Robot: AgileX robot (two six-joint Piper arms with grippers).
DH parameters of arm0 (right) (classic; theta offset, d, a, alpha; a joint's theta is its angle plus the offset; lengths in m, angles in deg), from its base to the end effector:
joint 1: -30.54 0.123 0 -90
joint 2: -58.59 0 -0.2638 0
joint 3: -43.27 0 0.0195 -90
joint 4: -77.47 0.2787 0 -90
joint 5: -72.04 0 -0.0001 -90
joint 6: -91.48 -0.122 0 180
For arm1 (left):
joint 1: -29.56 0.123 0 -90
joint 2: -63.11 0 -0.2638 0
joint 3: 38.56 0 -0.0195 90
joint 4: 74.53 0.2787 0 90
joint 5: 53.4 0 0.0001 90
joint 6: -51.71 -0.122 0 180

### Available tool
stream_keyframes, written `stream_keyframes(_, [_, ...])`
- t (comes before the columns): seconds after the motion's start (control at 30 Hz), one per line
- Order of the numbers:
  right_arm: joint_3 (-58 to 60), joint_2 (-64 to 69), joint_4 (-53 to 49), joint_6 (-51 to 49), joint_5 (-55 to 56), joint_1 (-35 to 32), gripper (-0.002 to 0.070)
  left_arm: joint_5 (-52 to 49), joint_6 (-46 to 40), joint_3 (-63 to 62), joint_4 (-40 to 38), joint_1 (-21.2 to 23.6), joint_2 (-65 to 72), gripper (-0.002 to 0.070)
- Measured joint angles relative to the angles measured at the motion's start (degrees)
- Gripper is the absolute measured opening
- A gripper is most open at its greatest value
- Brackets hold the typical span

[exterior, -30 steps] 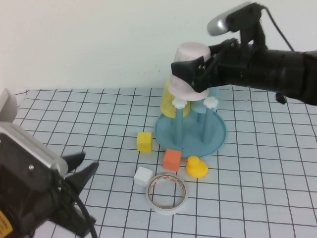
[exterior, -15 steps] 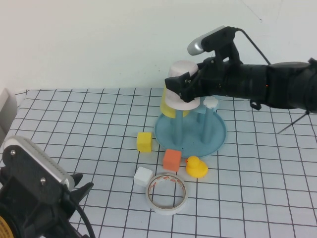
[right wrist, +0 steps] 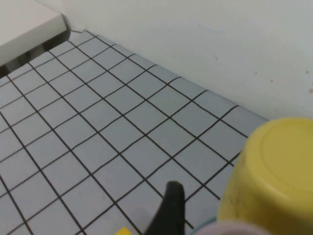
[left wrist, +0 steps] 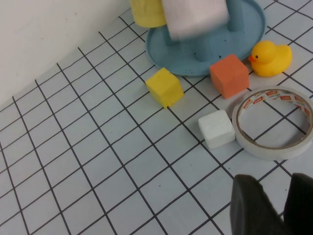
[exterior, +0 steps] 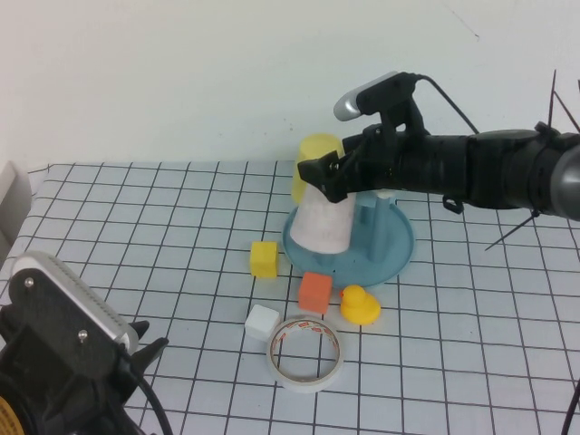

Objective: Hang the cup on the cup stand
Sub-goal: Place the cup on the cup holder

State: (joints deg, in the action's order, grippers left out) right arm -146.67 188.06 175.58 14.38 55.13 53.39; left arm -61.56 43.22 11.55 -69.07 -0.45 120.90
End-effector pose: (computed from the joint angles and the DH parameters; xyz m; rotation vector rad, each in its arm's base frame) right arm 0.4690 0.2359 0.1531 -0.6627 1.9486 0.4984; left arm 0.2088 -0.1187 0.2255 0.7505 1.8849 -0.1640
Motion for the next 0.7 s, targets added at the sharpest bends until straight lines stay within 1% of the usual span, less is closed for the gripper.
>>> stream_keyframes(0.2, [0.0,0.0,0.0,0.0,-1.02,0.0,0.069,-0.24,0.0,0.0,0.24,0.0,0.0,0.0144])
stream_keyframes(0.27, [0.0,0.0,0.0,-1.19,-1.73,0.0,0.0666,-0.37,0.0,0.0,0.33,0.0,0.0,0.0142])
stream_keyframes(0.3, [0.0,0.0,0.0,-2.41,-2.02,0.0,0.0636,-0.37,0.0,0.0,0.33,0.0,0.0,0.0142])
stream_keyframes(0.33, [0.0,0.0,0.0,-4.12,-2.17,0.0,0.0602,-0.37,0.0,0.0,0.33,0.0,0.0,0.0142])
stream_keyframes(0.37, [0.0,0.0,0.0,-6.38,-2.31,0.0,0.0546,-0.37,0.0,0.0,0.33,0.0,0.0,0.0142])
stream_keyframes(0.5, [0.0,-0.92,0.0,-17.87,-2.54,0.0,0.0272,-0.49,3.19,0.0,-0.26,0.0,-1.05,0.014])
stream_keyframes(0.57, [0.0,-1.82,0.03,-22.72,-3.39,0.0,0.0137,-1.31,4.77,0.0,-0.4,0.0,-2.54,0.0123])
stream_keyframes(0.6, [0.0,-2.16,0.03,-23.91,-4.4,-0.11,0.0089,-1.97,5.04,0.0,-0.4,0.0,-3.42,0.0108])
stream_keyframes(0.63, [0.0,-2.74,0.14,-24.9,-6.07,-0.39,0.0057,-3.07,5.29,0.0,-0.4,0.0,-4.73,0.0088])
stream_keyframes(0.7, [0.0,-3.88,0.02,-25.99,-10.96,-1.3,0.0026,-6.43,5.8,0.0,-0.4,0.0,-7.69,0.0048])
